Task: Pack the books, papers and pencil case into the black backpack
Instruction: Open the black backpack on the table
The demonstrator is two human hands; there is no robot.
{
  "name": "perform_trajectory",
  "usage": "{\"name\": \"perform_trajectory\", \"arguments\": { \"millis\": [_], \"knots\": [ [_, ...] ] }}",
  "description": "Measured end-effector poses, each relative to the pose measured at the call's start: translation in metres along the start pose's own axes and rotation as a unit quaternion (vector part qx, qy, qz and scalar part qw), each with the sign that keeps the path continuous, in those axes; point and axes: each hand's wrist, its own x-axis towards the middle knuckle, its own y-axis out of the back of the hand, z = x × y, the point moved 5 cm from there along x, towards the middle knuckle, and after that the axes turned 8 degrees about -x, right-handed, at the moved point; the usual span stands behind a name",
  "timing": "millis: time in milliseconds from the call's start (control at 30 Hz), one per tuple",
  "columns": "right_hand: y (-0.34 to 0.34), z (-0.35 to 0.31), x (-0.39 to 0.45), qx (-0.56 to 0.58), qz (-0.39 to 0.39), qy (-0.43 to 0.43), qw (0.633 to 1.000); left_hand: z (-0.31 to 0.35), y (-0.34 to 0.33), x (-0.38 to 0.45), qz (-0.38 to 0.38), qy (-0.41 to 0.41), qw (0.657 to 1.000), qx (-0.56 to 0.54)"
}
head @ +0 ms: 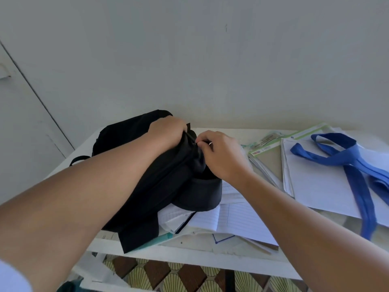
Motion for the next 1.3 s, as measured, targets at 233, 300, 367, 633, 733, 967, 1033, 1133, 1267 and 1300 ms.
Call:
{"name": "perform_trajectory", "arguments": {
  "millis": [233,300,367,633,733,967,1033,1133,1267,1300],
  "knots": [
    [0.009,-0.021,-0.021,-0.028,-0.028,0.04,0.998,-0.004,0.001,-0.026,0.047,0.063,0.987,-0.138],
    [0.006,-0.017,-0.026,0.017,-0.025,0.016,0.999,-0.003,0.012,-0.044,0.096,0.073,0.964,-0.238],
    [0.001,-0.013,-0.03,0.076,-0.02,-0.001,0.997,0.007,0.017,-0.069,0.081,0.103,0.949,-0.288],
    [0.0,-0.019,-0.038,0.064,-0.014,0.05,0.997,0.015,-0.005,-0.067,-0.027,0.149,0.946,-0.286],
    [-0.008,-0.04,-0.049,0.035,-0.042,0.124,0.991,0.011,-0.001,-0.054,0.059,0.176,0.948,-0.259],
    [-0.02,-0.032,-0.05,0.099,-0.069,0.041,0.992,0.012,0.022,-0.125,0.189,0.127,0.912,-0.342],
    [-0.021,-0.025,-0.048,0.115,-0.073,0.009,0.991,0.01,0.023,-0.166,0.221,0.131,0.918,-0.303],
    [-0.026,-0.026,-0.045,0.146,-0.072,-0.031,0.986,0.01,0.001,-0.205,0.164,0.207,0.903,-0.339],
    [-0.035,-0.039,-0.043,0.124,-0.114,0.023,0.985,0.008,-0.033,-0.208,0.162,0.247,0.824,-0.483],
    [-0.038,-0.041,-0.044,0.113,-0.137,0.043,0.983,0.006,-0.038,-0.206,0.172,0.255,0.785,-0.537]
  ]
}}
